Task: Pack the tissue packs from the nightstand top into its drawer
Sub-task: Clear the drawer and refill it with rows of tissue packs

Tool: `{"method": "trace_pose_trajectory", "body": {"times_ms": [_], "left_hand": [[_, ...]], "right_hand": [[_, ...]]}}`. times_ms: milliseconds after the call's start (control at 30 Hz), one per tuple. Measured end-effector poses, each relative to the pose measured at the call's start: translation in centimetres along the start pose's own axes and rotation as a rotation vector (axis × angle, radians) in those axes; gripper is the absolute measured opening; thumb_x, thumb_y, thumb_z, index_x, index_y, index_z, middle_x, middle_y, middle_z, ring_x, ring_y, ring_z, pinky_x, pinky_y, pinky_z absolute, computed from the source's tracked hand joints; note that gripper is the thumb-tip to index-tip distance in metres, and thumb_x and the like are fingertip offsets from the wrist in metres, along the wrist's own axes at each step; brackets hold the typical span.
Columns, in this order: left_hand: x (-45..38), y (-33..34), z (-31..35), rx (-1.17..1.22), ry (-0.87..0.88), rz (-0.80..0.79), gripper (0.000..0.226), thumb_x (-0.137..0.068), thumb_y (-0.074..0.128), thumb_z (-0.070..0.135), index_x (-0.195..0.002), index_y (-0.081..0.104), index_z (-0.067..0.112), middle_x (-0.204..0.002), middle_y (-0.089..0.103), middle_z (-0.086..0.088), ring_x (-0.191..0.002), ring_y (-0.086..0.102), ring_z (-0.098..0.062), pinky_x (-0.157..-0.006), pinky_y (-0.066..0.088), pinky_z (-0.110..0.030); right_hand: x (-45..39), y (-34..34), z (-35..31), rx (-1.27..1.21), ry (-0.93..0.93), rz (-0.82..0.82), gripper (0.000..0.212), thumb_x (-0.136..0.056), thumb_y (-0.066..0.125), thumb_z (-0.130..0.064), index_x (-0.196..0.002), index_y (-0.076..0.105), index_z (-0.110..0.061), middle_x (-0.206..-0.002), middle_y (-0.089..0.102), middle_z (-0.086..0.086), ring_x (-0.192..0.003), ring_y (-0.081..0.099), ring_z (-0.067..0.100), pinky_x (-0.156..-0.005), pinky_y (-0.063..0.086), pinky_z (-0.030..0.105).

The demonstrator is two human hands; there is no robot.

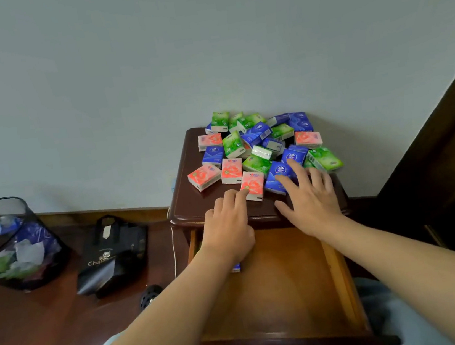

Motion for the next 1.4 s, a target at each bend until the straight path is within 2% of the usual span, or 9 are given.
{"method": "trace_pose_trajectory", "body": {"times_ms": [300,433,533,633,800,1000,1133,1267,1400], "left_hand": [[-3.7,2.0,0.7,-0.107,0.026,-0.174,0.071,-0.105,0.042,0.042,-0.165,0.006,0.032,-0.174,0.002,0.005,-0.153,0.023,-0.026,-0.114,0.038,-0.051],[-3.7,2.4,0.8,-0.010,-0.011,-0.061,0.059,-0.102,0.046,0.049,-0.156,0.030,0.034,-0.166,0.028,0.008,-0.142,0.039,-0.024,-0.107,0.043,-0.047],[-3.4,2.1,1.3,-0.045,-0.010,0.035,0.049,-0.096,0.051,0.058,-0.136,0.046,0.030,-0.139,0.049,0.006,-0.118,0.051,-0.024,-0.091,0.050,-0.042],[-3.3,1.6,1.6,-0.045,-0.067,0.081,0.047,-0.092,0.058,0.061,-0.122,0.055,0.026,-0.124,0.053,0.002,-0.106,0.055,-0.024,-0.084,0.054,-0.040],[-2.3,1.7,1.3,0.140,-0.206,0.071,0.046,-0.090,0.073,0.030,-0.128,0.050,0.019,-0.129,0.045,-0.006,-0.114,0.053,-0.026,-0.092,0.052,-0.034],[3.0,1.8,-1.3,0.294,-0.279,0.119,0.083,-0.084,0.072,0.027,-0.154,0.029,0.016,-0.140,0.049,-0.007,-0.121,0.045,-0.029,-0.105,0.041,-0.039],[8.6,2.7,-5.3,0.493,-0.504,0.262,0.077,-0.083,0.074,0.027,-0.149,0.035,0.022,-0.123,0.054,0.001,-0.103,0.038,-0.019,-0.096,0.037,-0.037],[13.2,3.8,-7.8,0.705,-0.638,0.401,0.065,-0.082,0.080,0.025,-0.136,0.045,0.030,-0.115,0.058,0.006,-0.095,0.057,-0.005,-0.079,0.047,-0.023],[15.1,4.6,-8.8,0.911,-0.763,0.509,0.047,-0.084,0.078,0.027,-0.118,0.046,0.034,-0.104,0.063,0.007,-0.084,0.065,-0.002,-0.065,0.045,-0.015]], "right_hand": [[2.0,1.4,1.4,-0.227,-0.192,0.068,0.048,-0.095,0.052,-0.065,-0.127,0.055,-0.030,-0.162,0.037,0.003,-0.144,0.035,0.025,-0.118,0.038,0.042],[2.1,1.2,2.3,-0.363,-0.240,0.092,0.035,-0.095,0.055,-0.062,-0.113,0.054,-0.031,-0.140,0.058,-0.007,-0.142,0.039,0.019,-0.119,0.038,0.045],[2.1,1.1,2.7,-0.409,-0.218,0.089,0.034,-0.094,0.052,-0.067,-0.106,0.049,-0.035,-0.121,0.057,-0.015,-0.126,0.045,0.014,-0.103,0.046,0.033],[1.8,1.4,2.7,-0.514,-0.137,-0.003,0.051,-0.087,0.050,-0.076,-0.121,0.047,-0.037,-0.127,0.049,-0.015,-0.121,0.043,0.012,-0.094,0.047,0.028],[1.9,2.7,3.1,-0.574,0.171,-0.216,0.086,-0.078,0.059,-0.084,-0.148,0.036,-0.040,-0.147,0.046,-0.009,-0.131,0.038,0.019,-0.105,0.040,0.040],[3.2,0.8,2.4,-0.778,0.121,-0.284,0.085,-0.063,0.090,-0.056,-0.133,0.045,-0.038,-0.123,0.037,-0.010,-0.110,0.055,0.007,-0.095,0.049,0.027],[6.0,0.7,-0.7,-1.125,0.192,-0.408,0.080,-0.062,0.098,-0.033,-0.124,0.049,-0.045,-0.125,0.051,-0.008,-0.102,0.067,0.008,-0.092,0.057,0.027],[9.9,1.6,-5.6,-1.635,0.433,-0.532,0.081,-0.059,0.101,-0.011,-0.125,0.061,-0.037,-0.115,0.073,0.003,-0.098,0.077,0.021,-0.075,0.065,0.042],[12.4,2.6,-10.6,-1.917,0.620,-0.565,0.083,-0.060,0.100,-0.007,-0.129,0.059,-0.027,-0.116,0.076,0.006,-0.101,0.077,0.028,-0.071,0.062,0.037]]}}
Point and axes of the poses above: each hand's wrist, its own x-axis away from the middle knuckle, its own y-axis out of the palm, z = x × y, the point moved 4 cm from there along -x, towards the middle knuckle
